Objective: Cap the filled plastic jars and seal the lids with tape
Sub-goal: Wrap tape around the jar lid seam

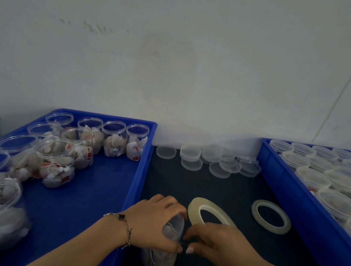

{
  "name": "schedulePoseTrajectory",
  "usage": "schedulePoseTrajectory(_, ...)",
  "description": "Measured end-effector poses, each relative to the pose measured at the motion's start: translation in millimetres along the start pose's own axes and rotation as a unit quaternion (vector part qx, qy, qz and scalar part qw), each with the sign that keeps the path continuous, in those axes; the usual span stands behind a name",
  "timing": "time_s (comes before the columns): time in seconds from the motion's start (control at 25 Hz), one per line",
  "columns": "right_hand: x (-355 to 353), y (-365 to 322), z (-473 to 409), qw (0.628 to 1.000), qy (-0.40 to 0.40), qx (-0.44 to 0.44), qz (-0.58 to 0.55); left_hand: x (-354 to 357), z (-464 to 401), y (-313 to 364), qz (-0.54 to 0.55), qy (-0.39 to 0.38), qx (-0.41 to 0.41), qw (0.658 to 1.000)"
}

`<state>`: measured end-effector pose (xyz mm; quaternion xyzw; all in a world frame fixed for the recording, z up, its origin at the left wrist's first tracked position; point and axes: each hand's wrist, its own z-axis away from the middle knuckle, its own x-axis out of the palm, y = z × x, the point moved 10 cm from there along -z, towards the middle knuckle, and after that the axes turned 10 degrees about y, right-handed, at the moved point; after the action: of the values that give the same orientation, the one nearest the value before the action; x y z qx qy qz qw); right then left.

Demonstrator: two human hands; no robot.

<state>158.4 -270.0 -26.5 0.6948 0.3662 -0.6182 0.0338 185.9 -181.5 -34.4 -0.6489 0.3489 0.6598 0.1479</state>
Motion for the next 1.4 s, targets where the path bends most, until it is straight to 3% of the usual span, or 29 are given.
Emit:
schedulePoseTrajectory(0.2, -3, -14, 3, 0.984, 0.037, -0.05, 0.165, -7, 0, -3, 0.004, 0.015, -0.041, 0.999)
schedulePoseTrajectory(0.28, -5, -21, 2, 0.965, 0.085, -0.052, 0.242, -8, 0, -3, -0.015, 0.026, -0.048, 0.998)
schedulePoseTrajectory(0.44, -11, -24, 11, 0.958, 0.202, -0.06, 0.193, -11, 1, -3, -0.001, 0.037, -0.053, 0.998)
schedulePoseTrajectory(0.6, -8, -5, 17, 0.99, 0.116, 0.005, 0.085, -9, 1, -5, 0.002, 0.023, -0.052, 0.998)
schedulePoseTrajectory(0.76, -6, -9, 17, 0.992, 0.09, -0.022, 0.088, -8, 1, -4, 0.005, 0.017, -0.051, 0.999)
schedulePoseTrajectory(0.88, -15, -15, 18, 0.974, 0.173, -0.054, 0.133, -7, 1, -5, 0.004, 0.021, -0.06, 0.998)
schedulePoseTrajectory(1.12, -13, -17, 9, 0.961, 0.214, 0.007, 0.175, -8, 0, -7, -0.044, 0.053, -0.069, 0.995)
schedulePoseTrajectory(1.4, -4, -10, 5, 0.945, 0.301, 0.015, 0.125, -13, -4, -4, -0.057, 0.073, -0.093, 0.991)
